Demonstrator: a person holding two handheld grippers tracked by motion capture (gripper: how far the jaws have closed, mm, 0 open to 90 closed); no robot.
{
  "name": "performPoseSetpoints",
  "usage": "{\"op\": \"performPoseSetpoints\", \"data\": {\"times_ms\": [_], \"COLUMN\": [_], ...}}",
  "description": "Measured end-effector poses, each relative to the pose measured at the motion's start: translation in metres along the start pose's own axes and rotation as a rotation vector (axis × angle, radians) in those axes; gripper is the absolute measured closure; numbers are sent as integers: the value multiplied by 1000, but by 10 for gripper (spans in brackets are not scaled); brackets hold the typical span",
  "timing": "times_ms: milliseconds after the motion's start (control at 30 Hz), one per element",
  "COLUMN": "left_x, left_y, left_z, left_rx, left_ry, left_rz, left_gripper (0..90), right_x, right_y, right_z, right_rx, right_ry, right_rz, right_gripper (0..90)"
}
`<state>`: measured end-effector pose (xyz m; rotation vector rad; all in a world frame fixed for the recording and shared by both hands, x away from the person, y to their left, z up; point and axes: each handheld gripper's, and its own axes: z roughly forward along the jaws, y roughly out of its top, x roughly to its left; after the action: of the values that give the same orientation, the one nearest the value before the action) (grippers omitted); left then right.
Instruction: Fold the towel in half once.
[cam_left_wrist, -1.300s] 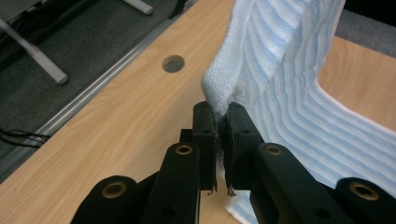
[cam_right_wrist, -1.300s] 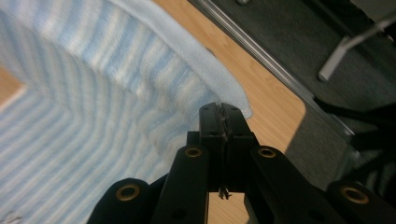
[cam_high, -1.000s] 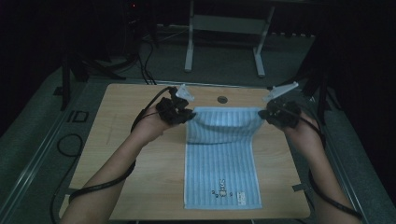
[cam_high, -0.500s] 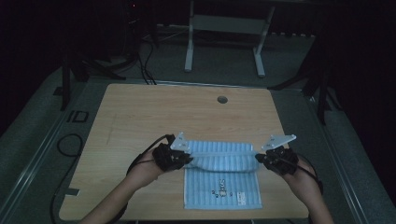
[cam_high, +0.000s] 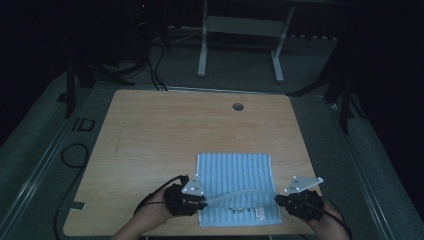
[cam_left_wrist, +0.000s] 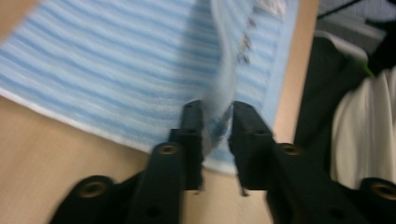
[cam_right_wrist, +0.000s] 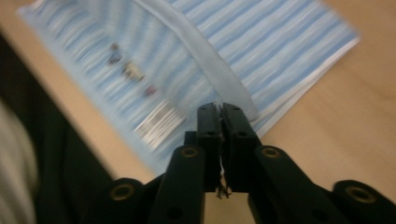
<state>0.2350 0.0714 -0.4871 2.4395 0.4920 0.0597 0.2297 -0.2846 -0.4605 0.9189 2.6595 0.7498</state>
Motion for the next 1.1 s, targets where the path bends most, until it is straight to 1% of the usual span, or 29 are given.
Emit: {"op": "performPoseSetpoints", "data": {"times_ms": [33, 67, 100, 133, 200, 233, 267, 333, 367, 400, 433, 467, 500, 533, 567, 600, 633, 667, 700, 733, 767, 833, 867, 900, 933, 967, 1033, 1067, 1100], "left_x": [-2, -2, 0, 1, 4, 6, 8, 12, 14, 16, 18, 19, 19, 18, 18, 18, 18, 19, 20, 21, 21, 23, 22, 21, 21, 19, 17, 15, 13], "left_y": [-2, -3, -3, -4, -4, -4, -3, -2, -1, -1, -1, -1, -1, -1, -1, -2, -2, -3, -3, -3, -2, -1, 0, 1, 2, 3, 5, 6, 6], "left_z": [1, 0, 0, -1, -1, -1, 0, 5, 9, 12, 16, 19, 21, 23, 24, 25, 26, 26, 26, 27, 27, 25, 24, 23, 23, 22, 21, 21, 21], "left_rx": [8, 20, 22, 16, 4, 6, 4, 12, 13, 20, 28, 37, 38, 42, 47, 47, 50, 53, 52, 52, 47, 32, 35, 39, 40, 38, 44, 40, 36], "left_ry": [-6, 5, 2, -6, -5, -10, -4, -18, -21, -19, -23, -24, -28, -34, -37, -41, -44, -49, -55, -49, -44, -53, -61, -48, -50, -63, -62, -74, -76], "left_rz": [6, 1, -15, -23, -39, -43, -49, -62, -70, -77, -85, -85, -86, -85, -81, -83, -84, -85, -93, -92, -100, -115, -112, -107, -112, -103, -93, -83, -85], "left_gripper": [645, 632, 599, 578, 575, 570, 561, 561, 561, 561, 562, 564, 577, 577, 579, 597, 602, 631, 669, 696, 776, 880, 894, 895, 896, 898, 899, 898, 899], "right_x": [1, 0, -1, -4, -12, -15, -19, -24, -27, -28, -30, -33, -37, -40, -43, -45, -46, -46, -46, -45, -44, -42, -41, -41, -40, -39, -36, -34, -31], "right_y": [-4, -7, -8, -9, -8, -7, -5, 1, 5, 9, 12, 14, 15, 16, 16, 14, 13, 12, 12, 13, 14, 16, 17, 18, 19, 20, 20, 19, 18], "right_z": [-2, -5, -8, -10, -10, -8, -4, 8, 17, 26, 36, 46, 56, 64, 71, 77, 81, 82, 81, 80, 78, 72, 68, 64, 58, 53, 39, 32, 26], "right_rx": [-1, -6, -16, -23, -20, -20, -15, -7, 4, 29, 48, 71, 102, 121, 147, 174, 186, 177, 179, 181, 179, 177, 162, 146, 135, 119, 81, 67, 51], "right_ry": [12, 15, 8, 5, -9, -9, 2, 23, 45, 51, 42, 55, 61, 54, 58, 74, 80, 87, 98, 107, 103, 92, 88, 83, 76, 67, 61, 59, 53], "right_rz": [16, 23, 34, 52, 70, 82, 84, 99, 100, 91, 80, 81, 90, 93, 107, 113, 111, 112, 114, 104, 96, 75, 78, 79, 74, 70, 66, 60, 51], "right_gripper": [776, 763, 745, 735, 720, 720, 708, 649, 644, 630, 631, 631, 631, 631, 631, 631, 650, 700, 754, 785, 802, 812, 811, 811, 811, 811, 810, 809, 809]}}
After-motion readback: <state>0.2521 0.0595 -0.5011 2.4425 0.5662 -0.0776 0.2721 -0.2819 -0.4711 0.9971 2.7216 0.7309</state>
